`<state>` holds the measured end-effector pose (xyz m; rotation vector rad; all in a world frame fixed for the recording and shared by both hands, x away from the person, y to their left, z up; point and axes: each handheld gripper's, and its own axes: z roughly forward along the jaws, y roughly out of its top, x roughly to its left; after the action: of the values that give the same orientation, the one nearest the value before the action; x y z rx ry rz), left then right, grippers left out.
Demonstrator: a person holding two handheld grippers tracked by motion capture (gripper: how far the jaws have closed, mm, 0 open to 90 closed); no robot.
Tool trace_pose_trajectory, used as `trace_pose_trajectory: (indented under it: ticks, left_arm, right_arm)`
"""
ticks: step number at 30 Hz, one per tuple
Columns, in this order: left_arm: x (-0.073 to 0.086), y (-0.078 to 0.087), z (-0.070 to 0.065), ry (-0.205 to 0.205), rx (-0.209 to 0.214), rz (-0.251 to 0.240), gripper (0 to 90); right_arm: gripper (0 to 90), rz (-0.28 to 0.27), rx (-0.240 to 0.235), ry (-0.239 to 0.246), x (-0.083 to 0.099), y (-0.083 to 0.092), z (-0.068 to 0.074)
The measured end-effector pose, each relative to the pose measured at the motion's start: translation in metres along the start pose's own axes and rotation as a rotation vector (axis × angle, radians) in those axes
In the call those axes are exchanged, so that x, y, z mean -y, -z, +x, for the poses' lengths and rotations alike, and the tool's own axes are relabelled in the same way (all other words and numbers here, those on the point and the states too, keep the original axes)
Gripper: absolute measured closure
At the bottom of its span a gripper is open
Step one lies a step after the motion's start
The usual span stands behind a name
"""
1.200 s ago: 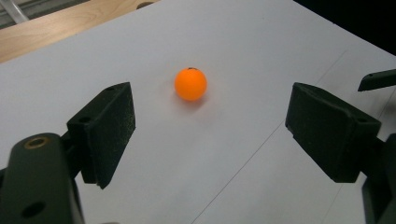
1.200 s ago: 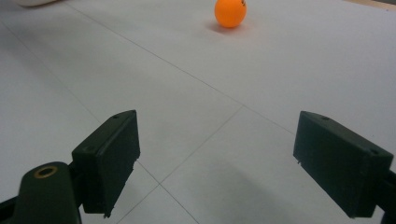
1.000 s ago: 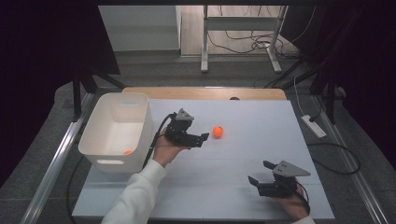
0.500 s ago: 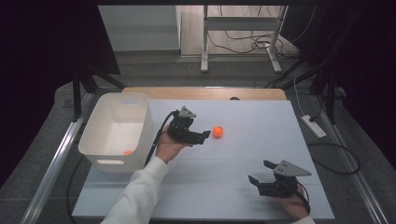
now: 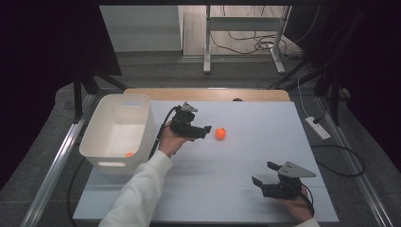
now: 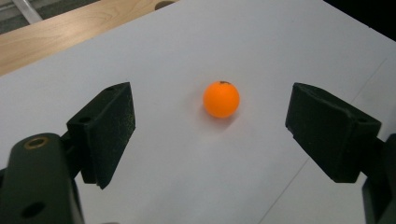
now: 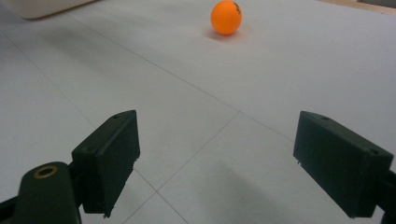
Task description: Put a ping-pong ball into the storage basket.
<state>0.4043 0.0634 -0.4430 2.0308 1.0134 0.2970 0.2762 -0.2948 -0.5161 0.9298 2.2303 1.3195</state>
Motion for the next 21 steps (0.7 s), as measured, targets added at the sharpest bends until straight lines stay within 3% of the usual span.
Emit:
trace_pose_trajectory:
  ticks: [21]
  left_arm:
    - [-0.006, -0.037, -0.007, -0.036, 0.021, 0.052, 16.7]
  right_arm:
    - [14.2, -0.006, -0.003, -0.008, -0.001, -0.001, -0.003]
